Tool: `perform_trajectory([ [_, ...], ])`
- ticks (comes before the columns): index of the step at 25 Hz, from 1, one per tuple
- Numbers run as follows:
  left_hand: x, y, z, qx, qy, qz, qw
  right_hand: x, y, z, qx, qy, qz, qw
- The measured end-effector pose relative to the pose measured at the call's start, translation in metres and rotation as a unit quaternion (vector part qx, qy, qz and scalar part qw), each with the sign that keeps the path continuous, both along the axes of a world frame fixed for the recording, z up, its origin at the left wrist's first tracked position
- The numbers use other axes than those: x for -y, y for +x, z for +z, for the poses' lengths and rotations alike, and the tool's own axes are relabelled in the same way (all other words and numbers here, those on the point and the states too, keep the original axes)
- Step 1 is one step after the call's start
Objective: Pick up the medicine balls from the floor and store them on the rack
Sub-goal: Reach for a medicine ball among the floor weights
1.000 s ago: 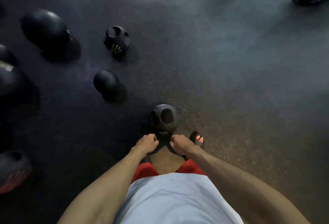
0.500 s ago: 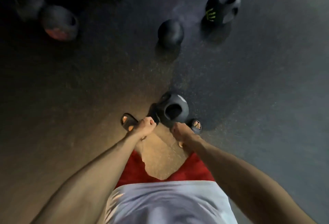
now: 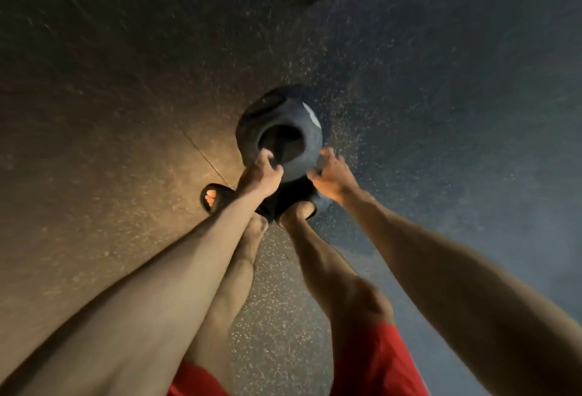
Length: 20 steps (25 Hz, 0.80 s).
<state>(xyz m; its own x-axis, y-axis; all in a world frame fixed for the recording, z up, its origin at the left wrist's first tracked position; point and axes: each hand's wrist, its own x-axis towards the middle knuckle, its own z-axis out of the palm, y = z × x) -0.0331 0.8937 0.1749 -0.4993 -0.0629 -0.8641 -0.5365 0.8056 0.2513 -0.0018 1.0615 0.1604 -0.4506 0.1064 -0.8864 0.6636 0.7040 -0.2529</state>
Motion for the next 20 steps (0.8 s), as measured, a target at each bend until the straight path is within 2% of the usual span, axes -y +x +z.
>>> perform_trajectory([
  [5,-0.011,-0.001,-0.123,-0.085,-0.11,0.005,0.99,-0.008,-0.021,-0.113,-0.017,-0.033,-0.187,0.982],
  [9,0.012,-0.003,-0.18,-0.141,-0.088,0.031,0.986,-0.006,-0.018,-0.17,-0.021,-0.061,-0.298,0.952],
  [11,0.028,0.003,-0.191,-0.173,-0.067,0.039,0.982,0.005,-0.014,-0.177,-0.026,-0.066,-0.313,0.947],
  [13,0.04,0.005,-0.191,-0.174,-0.048,0.081,0.98,0.025,-0.014,-0.164,-0.044,-0.039,-0.285,0.957],
  [15,0.057,-0.002,-0.186,-0.137,-0.045,0.122,0.982,0.049,-0.014,-0.151,-0.063,0.0,-0.204,0.977],
  [17,0.079,-0.015,-0.182,-0.095,-0.071,0.12,0.986,0.076,-0.017,-0.137,-0.086,0.038,-0.113,0.989],
  [20,0.118,-0.027,-0.19,-0.027,-0.077,0.165,0.983,0.103,-0.028,-0.127,-0.134,0.026,-0.009,0.991],
])
